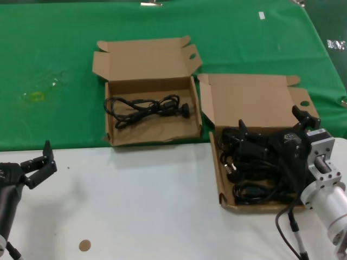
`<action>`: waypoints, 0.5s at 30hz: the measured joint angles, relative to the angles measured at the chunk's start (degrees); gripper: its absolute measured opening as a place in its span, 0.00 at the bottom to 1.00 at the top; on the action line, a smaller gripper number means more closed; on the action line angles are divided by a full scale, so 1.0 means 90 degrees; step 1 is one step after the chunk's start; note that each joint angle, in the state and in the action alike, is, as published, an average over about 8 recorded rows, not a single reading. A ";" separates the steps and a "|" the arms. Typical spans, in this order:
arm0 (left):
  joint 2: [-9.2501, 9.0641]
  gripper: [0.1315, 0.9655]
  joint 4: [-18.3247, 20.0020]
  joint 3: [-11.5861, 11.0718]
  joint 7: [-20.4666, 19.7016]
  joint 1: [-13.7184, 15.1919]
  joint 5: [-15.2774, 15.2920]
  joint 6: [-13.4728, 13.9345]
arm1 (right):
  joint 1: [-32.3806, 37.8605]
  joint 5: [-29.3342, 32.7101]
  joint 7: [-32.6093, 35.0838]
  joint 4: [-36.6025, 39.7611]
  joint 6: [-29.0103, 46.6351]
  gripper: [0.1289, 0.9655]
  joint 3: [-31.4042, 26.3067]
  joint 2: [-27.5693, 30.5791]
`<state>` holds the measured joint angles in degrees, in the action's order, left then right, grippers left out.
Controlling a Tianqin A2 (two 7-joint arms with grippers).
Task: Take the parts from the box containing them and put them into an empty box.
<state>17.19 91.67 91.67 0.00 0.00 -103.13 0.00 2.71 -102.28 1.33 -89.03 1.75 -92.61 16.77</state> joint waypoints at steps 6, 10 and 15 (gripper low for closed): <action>0.0000 1.00 0.0000 0.0000 0.0000 0.0000 0.0000 0.0000 | 0.0000 0.0000 0.0000 0.0000 0.0000 1.00 0.0000 0.0000; 0.0000 1.00 0.0000 0.0000 0.0000 0.0000 0.0000 0.0000 | 0.0000 0.0000 0.0000 0.0000 0.0000 1.00 0.0000 0.0000; 0.0000 1.00 0.0000 0.0000 0.0000 0.0000 0.0000 0.0000 | 0.0000 0.0000 0.0000 0.0000 0.0000 1.00 0.0000 0.0000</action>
<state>17.19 91.67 91.67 0.00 0.00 -103.13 0.00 2.71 -102.28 1.33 -89.03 1.75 -92.61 16.77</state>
